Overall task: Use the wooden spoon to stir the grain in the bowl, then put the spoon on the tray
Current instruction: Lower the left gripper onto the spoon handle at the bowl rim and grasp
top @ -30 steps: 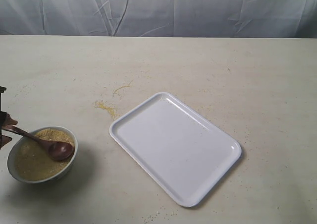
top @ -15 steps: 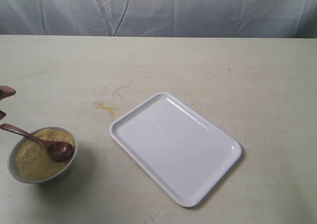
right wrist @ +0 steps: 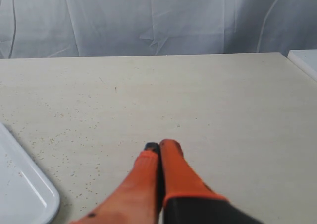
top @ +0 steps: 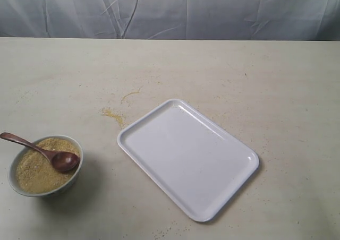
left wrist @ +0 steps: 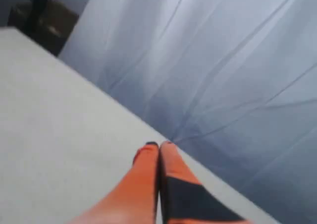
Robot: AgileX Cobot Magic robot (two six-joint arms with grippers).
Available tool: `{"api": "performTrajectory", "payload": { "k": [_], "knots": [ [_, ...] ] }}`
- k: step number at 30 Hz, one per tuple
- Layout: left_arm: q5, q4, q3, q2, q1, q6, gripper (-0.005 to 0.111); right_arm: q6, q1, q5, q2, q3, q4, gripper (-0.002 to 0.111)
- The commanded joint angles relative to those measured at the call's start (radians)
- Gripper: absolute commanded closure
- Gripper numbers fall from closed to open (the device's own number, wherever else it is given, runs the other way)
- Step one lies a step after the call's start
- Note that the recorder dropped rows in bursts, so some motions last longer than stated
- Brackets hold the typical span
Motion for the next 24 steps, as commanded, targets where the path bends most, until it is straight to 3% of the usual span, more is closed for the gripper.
{"api": "performTrajectory", "payload": {
  "k": [1,4,7,12,15,21,24],
  "knots": [
    [-0.27,0.291,0.155,0.103,-0.029,-0.462,0.107,-0.001,0.003,-0.013,-0.007,0.002,0.0,0.108],
    [-0.247,0.301,0.221,0.109,-0.029,-0.613,0.107,-0.001,0.003,-0.013,-0.007,0.002,0.0,0.108],
    [-0.155,0.261,0.256,0.109,-0.029,-0.626,0.107,-0.001,0.003,-0.013,-0.007,0.002,0.0,0.108],
    [0.026,0.021,0.257,0.109,-0.029,-0.626,0.105,-0.001,0.003,-0.013,-0.007,0.002,0.0,0.108],
    [0.061,-0.009,0.257,0.109,-0.029,-0.626,0.093,-0.001,0.003,-0.013,-0.007,0.002,0.0,0.108],
    [0.055,-0.012,0.257,0.111,-0.029,-0.622,0.055,-0.001,0.003,-0.013,-0.007,0.002,0.0,0.108],
    [0.036,-0.01,0.257,0.141,-0.029,-0.61,0.05,-0.001,0.003,-0.013,-0.007,0.002,0.0,0.108]
  ]
}}
